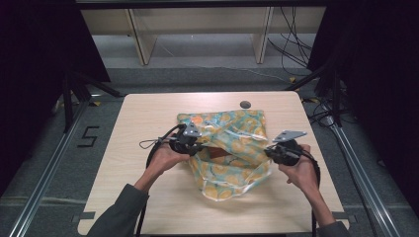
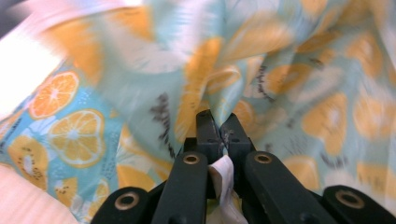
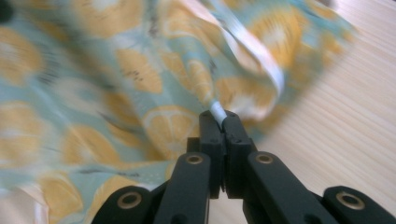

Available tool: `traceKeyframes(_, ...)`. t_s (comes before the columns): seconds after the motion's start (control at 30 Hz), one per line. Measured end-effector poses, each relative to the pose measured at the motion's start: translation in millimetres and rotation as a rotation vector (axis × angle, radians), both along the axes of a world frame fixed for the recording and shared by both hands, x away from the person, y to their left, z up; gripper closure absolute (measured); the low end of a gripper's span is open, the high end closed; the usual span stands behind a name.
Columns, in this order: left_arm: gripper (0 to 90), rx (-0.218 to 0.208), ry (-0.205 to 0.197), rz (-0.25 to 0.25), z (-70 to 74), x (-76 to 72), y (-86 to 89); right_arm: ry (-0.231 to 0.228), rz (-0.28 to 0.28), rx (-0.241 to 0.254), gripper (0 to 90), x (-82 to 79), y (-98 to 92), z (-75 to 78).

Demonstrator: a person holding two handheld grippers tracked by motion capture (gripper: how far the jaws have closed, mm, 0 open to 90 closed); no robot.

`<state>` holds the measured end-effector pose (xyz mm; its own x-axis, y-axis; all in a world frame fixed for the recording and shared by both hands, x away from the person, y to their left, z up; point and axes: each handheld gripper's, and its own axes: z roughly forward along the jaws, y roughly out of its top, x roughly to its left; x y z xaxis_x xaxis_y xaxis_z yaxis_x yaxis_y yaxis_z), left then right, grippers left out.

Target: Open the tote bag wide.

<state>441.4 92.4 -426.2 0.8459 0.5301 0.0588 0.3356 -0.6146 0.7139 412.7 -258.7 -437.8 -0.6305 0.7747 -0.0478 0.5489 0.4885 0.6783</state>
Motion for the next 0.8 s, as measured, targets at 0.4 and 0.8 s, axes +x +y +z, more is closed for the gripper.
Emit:
traceKeyframes(0.4,88.5,-0.188,-0.040,0.018,43.6,-5.2,28.4,0.041,-0.115,0.028,89.6,9.9,-42.1,-10.9)
traceKeyframes(0.8,86.9,-0.131,0.108,0.161,-2.9,54.8,43.9,0.040,-0.051,0.105,59.2,7.8,-29.4,-7.0)
